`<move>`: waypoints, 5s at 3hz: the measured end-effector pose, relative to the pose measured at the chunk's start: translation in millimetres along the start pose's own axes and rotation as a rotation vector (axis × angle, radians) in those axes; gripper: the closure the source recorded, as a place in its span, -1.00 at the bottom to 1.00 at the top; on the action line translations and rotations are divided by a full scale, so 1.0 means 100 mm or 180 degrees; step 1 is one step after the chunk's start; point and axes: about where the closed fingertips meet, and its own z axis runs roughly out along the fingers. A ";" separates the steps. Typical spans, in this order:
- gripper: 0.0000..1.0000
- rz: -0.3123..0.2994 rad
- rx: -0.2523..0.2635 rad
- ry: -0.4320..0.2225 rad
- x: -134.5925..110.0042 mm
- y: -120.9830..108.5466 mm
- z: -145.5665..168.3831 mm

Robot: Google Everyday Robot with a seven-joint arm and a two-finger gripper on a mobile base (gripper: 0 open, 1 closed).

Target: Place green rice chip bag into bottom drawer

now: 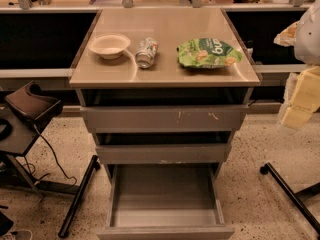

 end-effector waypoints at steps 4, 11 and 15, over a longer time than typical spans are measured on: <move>-1.00 0.0066 0.0263 -0.0371 -0.45 -1.09 0.41; -1.00 0.0016 0.0212 -0.0428 -1.35 -2.87 2.08; -0.64 0.0102 -0.0106 -0.0239 -1.17 -2.75 2.67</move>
Offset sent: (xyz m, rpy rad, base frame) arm 0.0586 0.0026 0.0024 0.0403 -0.0560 -0.0259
